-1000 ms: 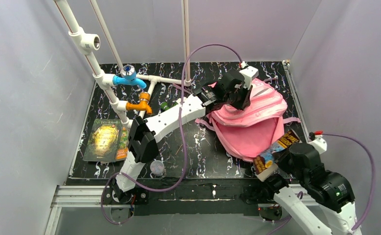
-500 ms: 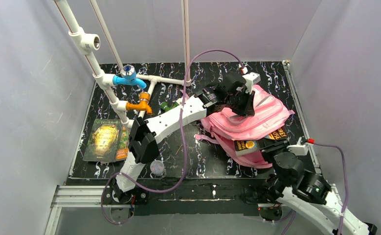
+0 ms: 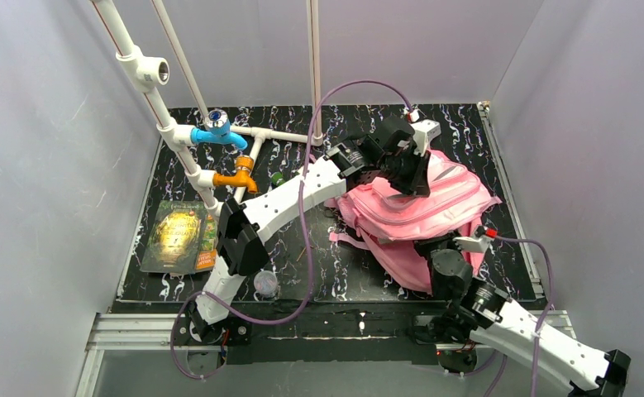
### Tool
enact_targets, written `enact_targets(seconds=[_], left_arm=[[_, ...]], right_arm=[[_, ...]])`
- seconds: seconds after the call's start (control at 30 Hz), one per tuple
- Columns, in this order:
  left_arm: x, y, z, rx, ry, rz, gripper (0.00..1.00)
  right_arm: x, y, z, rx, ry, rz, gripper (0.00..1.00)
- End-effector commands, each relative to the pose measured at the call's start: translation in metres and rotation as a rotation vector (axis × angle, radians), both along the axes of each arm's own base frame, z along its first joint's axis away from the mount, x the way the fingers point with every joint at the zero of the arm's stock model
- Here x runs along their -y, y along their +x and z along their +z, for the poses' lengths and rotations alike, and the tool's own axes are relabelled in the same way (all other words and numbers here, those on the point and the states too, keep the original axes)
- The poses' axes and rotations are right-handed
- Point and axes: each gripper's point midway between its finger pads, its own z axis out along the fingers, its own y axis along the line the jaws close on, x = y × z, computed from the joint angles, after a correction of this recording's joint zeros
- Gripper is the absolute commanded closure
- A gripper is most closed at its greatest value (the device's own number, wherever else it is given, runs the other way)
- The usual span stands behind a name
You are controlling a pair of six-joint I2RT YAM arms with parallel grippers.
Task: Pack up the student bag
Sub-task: Place the book in the student bag.
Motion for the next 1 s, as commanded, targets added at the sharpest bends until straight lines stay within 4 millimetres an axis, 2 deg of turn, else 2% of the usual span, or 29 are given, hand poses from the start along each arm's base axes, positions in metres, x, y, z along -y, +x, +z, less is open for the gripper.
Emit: enact_targets(seconds=[0.0,0.07,0.23,0.27,0.4,0.43,0.57,0.6,0.67,0.7,0.73,0.8,0.9,0.97], left_arm=[[-0.005,-0.017,0.088,0.072,-0.181,-0.060,1.00],[-0.007,-0.017,0.087,0.073,-0.172,-0.057,1.00],[-0.011,-0.018,0.089,0.074,-0.170,-0.055,1.00],[-0.011,-0.017,0.088,0.072,-0.169,-0.055,1.00],[-0.010,-0.013,0.083,0.067,-0.161,-0.051,1.00],[-0.011,-0.010,0.082,0.066,-0.159,-0.047,1.00],[-0.010,-0.007,0.079,0.064,-0.156,-0.040,1.00],[-0.009,-0.007,0.078,0.064,-0.155,-0.039,1.00],[-0.010,-0.005,0.076,0.064,-0.149,-0.032,1.00],[-0.010,-0.004,0.075,0.066,-0.146,-0.028,1.00],[-0.011,-0.003,0.073,0.067,-0.140,-0.024,1.00],[-0.012,-0.002,0.069,0.066,-0.130,-0.017,1.00],[-0.013,0.000,0.065,0.066,-0.121,-0.015,1.00],[-0.013,0.003,0.062,0.062,-0.121,-0.013,1.00]], right_arm=[[-0.001,0.028,0.030,0.095,0.150,-0.052,0.99],[0.005,0.050,0.030,0.089,0.172,-0.039,0.99],[0.032,0.102,0.011,0.044,0.245,0.037,0.99],[0.034,0.107,0.009,0.041,0.253,0.051,0.99],[0.023,0.115,-0.001,-0.007,0.258,0.129,0.97],[0.018,0.114,-0.003,-0.017,0.269,0.154,0.91],[0.014,0.115,-0.014,-0.087,0.212,0.180,0.49],[0.014,0.113,-0.027,-0.164,0.180,0.182,0.42],[0.019,0.095,-0.054,-0.351,0.108,0.175,0.30],[0.025,0.078,-0.070,-0.478,0.065,0.156,0.22],[0.036,0.050,-0.088,-0.637,0.015,0.123,0.15],[0.051,0.018,-0.086,-0.743,-0.073,0.093,0.09],[0.072,-0.026,-0.062,-0.795,-0.149,0.027,0.02],[0.080,-0.048,-0.046,-0.795,-0.181,0.005,0.02]])
